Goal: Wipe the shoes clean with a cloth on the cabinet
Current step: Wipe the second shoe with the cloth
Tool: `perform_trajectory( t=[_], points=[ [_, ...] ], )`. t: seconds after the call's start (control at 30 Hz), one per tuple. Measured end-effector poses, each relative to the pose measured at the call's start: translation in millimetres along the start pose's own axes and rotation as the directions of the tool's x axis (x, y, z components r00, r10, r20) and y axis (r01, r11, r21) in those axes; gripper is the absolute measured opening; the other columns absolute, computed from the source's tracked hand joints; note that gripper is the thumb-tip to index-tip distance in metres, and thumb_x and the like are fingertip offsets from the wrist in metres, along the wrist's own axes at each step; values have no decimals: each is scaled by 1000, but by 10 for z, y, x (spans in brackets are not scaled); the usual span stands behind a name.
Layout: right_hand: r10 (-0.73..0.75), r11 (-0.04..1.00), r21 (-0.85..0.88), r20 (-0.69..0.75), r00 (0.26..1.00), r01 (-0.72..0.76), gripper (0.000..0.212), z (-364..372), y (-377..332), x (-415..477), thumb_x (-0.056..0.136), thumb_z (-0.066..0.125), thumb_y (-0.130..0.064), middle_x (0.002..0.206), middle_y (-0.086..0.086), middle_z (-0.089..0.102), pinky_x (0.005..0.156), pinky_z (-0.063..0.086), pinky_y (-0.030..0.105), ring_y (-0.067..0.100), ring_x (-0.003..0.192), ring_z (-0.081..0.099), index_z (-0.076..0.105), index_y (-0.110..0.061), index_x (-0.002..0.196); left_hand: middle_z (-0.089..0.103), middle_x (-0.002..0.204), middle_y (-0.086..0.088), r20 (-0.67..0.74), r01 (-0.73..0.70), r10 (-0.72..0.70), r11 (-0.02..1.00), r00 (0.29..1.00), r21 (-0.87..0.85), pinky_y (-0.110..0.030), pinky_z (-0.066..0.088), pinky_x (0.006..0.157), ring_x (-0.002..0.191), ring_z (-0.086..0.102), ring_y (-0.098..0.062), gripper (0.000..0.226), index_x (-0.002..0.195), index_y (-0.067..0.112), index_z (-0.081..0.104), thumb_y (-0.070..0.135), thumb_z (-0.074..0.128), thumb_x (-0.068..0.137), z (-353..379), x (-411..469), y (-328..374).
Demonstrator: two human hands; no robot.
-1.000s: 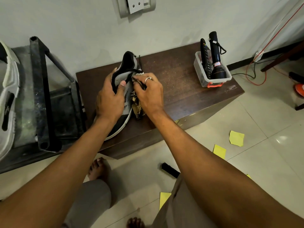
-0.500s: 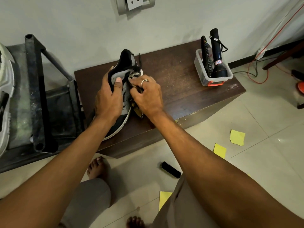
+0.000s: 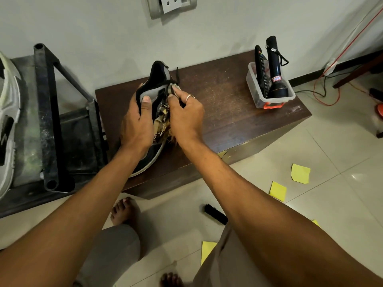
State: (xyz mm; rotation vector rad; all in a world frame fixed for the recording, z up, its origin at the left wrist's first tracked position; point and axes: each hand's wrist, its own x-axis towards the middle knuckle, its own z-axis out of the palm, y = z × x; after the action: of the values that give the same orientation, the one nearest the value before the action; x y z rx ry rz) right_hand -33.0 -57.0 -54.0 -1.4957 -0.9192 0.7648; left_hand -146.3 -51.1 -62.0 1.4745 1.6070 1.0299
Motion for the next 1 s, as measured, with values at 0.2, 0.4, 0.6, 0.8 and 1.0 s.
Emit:
perform_trajectory(
  t=[0.2,0.4,0.6,0.8,1.0],
  points=[
    [-405,894,-150,131,905,422,23,42,-17,-161,91,71,-4,113,9,74,97,56,26,15,106,69,76,-3,113,65,127,14,12,13,-11,992,1000,-122,-35,50,100,116,61,-7,44,143,32,54,50,32,108,-30,35,-27],
    [-572,710,-406,144,807,575,25,-83,170,136,87,74,-1,113,8,71,90,55,30,22,103,63,77,-5,111,67,125,8,61,6,6,980,998,-199,-17,51,94,115,63,-3,39,142,23,57,36,39,110,-30,52,-11],
    [-597,702,-330,213,774,632,22,57,108,-98,87,73,2,110,13,71,92,57,35,26,103,65,77,0,109,67,124,10,68,2,15,971,998,-238,-20,48,98,117,62,-3,39,141,23,57,35,37,110,-60,57,-25],
    [-528,765,-357,127,840,536,21,-14,145,69,89,71,-1,112,10,69,91,57,39,24,104,64,77,-3,110,66,120,14,93,25,1,961,996,-277,-15,47,96,115,61,-1,32,136,25,58,29,38,110,-47,79,1],
    [-605,678,-334,252,755,655,20,9,151,-41,87,73,1,109,13,70,90,57,39,26,101,66,77,-1,107,68,125,9,111,34,-1,953,994,-300,-27,48,105,119,62,-5,35,137,27,58,33,39,108,-72,67,-2]
  ],
)
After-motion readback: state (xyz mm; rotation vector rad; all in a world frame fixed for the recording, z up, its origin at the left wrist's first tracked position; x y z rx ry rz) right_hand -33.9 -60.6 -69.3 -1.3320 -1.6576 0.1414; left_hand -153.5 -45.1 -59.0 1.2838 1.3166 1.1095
